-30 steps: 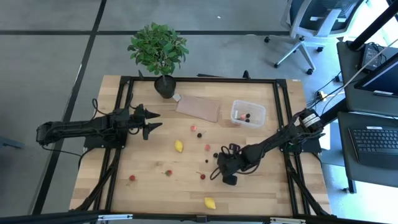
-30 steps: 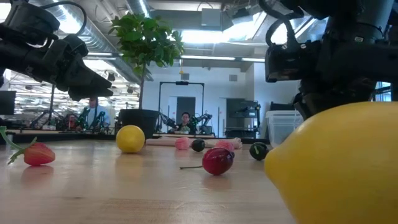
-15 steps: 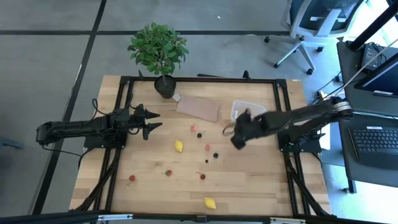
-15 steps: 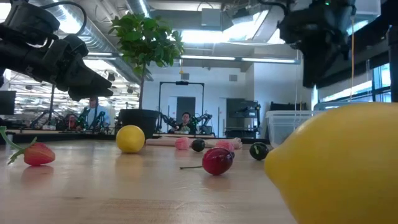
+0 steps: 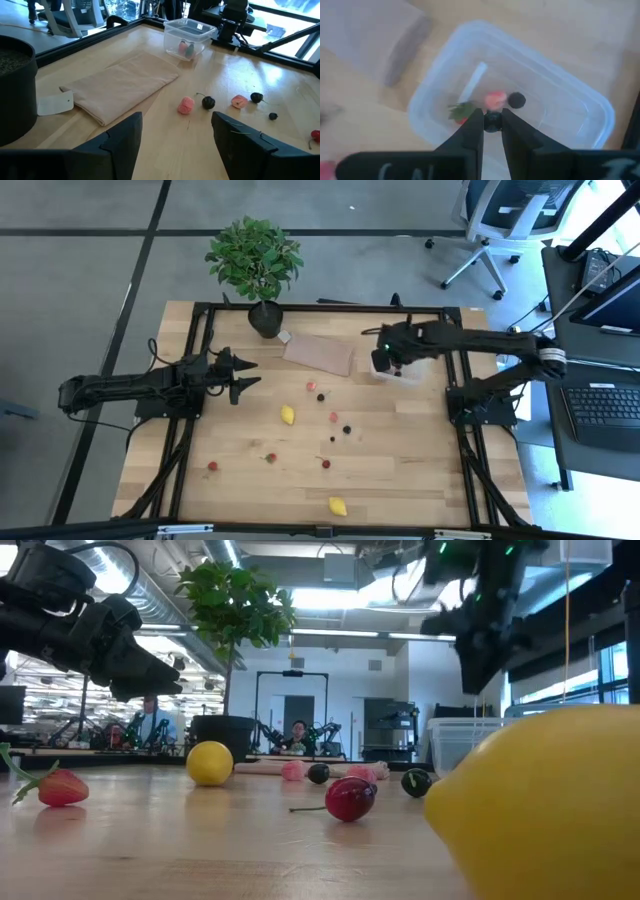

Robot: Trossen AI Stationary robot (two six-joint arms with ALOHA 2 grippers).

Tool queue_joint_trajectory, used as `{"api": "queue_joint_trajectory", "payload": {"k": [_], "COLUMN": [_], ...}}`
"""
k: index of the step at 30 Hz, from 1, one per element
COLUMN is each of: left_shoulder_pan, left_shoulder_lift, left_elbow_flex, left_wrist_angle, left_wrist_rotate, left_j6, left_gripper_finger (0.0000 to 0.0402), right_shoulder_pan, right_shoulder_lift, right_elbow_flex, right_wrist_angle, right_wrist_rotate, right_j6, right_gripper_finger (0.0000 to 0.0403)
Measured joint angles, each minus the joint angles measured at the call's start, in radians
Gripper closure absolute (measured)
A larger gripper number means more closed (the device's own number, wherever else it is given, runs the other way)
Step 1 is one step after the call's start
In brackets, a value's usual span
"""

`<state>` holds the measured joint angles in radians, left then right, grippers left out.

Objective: Pick and placing Produce into tupperware
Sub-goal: Put the right blueberry into the transparent container

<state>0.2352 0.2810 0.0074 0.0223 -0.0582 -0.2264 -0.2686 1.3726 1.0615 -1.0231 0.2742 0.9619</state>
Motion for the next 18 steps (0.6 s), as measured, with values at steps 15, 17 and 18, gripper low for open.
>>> {"api": "queue_joint_trajectory", "payload": {"k": [15,17,18], "left_shoulder_pan": [0.0,0.0,0.0], "left_shoulder_lift": [0.0,0.0,0.0], "left_elbow_flex": [0.0,0.0,0.0], "left_wrist_angle": [0.0,0.0,0.0], "left_wrist_rotate": [0.0,0.0,0.0], "left_j6": [0.001,0.001,0.001], "left_gripper_finger": [0.017,0.017,0.017], "right_shoulder_pan": [-0.095,-0.095,-0.095], "right_shoulder_lift": [0.217,0.219,0.22], "right_elbow_flex": [0.0,0.0,0.0], "right_wrist_angle": [0.028,0.031,0.032], "right_wrist_rotate": [-0.106,-0.112,-0.113], "right_j6": [-0.16,-0.155,-0.156], "right_gripper_finger": [0.0339,0.0335,0.0332]}}
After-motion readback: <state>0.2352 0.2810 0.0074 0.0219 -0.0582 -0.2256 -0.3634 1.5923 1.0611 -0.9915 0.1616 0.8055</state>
